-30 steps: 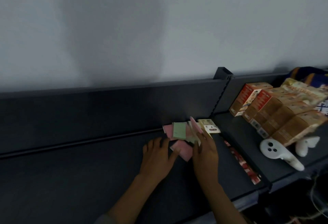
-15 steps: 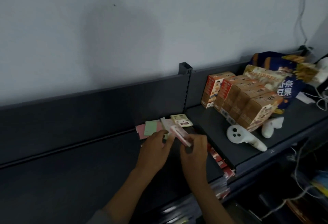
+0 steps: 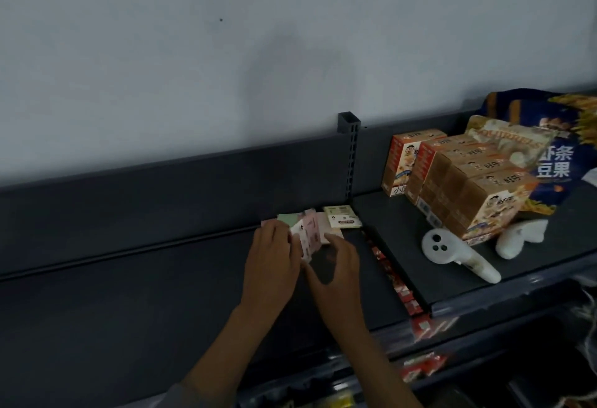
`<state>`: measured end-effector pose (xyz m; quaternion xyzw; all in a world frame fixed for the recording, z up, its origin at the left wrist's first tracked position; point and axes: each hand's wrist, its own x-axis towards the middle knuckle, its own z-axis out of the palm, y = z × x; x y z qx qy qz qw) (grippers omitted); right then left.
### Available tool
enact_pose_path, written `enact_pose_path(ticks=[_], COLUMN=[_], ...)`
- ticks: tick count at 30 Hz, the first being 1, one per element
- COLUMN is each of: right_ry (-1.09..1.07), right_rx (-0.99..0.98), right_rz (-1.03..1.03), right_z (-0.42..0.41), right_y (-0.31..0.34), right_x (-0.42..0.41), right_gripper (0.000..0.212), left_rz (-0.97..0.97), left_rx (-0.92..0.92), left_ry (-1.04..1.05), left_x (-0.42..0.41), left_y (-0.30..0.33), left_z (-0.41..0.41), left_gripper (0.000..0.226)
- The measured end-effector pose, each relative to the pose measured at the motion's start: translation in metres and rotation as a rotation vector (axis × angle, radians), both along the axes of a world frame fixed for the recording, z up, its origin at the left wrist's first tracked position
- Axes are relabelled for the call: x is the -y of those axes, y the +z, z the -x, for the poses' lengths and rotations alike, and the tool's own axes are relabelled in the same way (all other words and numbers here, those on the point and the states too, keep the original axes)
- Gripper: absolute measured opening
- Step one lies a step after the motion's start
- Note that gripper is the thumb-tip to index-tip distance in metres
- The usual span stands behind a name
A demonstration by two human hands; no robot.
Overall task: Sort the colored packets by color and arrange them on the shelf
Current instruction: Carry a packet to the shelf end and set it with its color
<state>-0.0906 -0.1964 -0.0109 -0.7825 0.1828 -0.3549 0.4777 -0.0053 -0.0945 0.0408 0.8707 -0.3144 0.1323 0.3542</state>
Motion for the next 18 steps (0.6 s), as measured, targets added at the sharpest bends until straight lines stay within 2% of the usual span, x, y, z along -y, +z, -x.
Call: enact_pose_path(ticks=[4, 7, 13, 18], right_ry=[0.097, 0.191, 0.269, 0.298], right_rx=[-0.026, -0.036, -0.121, -0.102], right_rz=[-0.200, -0.305, -0.328, -0.383], right_z=[-0.005, -0.008, -0.009, -0.011], right_y=[0.005, 0.004, -0.002, 0.005], right_x=[-0.003, -0.006, -0.033, -0.061], right_gripper=[0.065, 0.054, 0.020, 0.016], left_rz=[-0.075, -0.116, -0.098, -0.032], left_rx=[0.012, 0.034, 0.051, 0.013], left_ry=[0.032, 0.071, 0.143, 0.155], left_x=[-0.016, -0.032, -0.060, -0.082], left_y=[-0.007, -0.016, -0.024, -0.025], left_z=[0.005, 0.009, 0.015, 0.019], left_gripper=[0.021, 0.023, 0.045, 0.040])
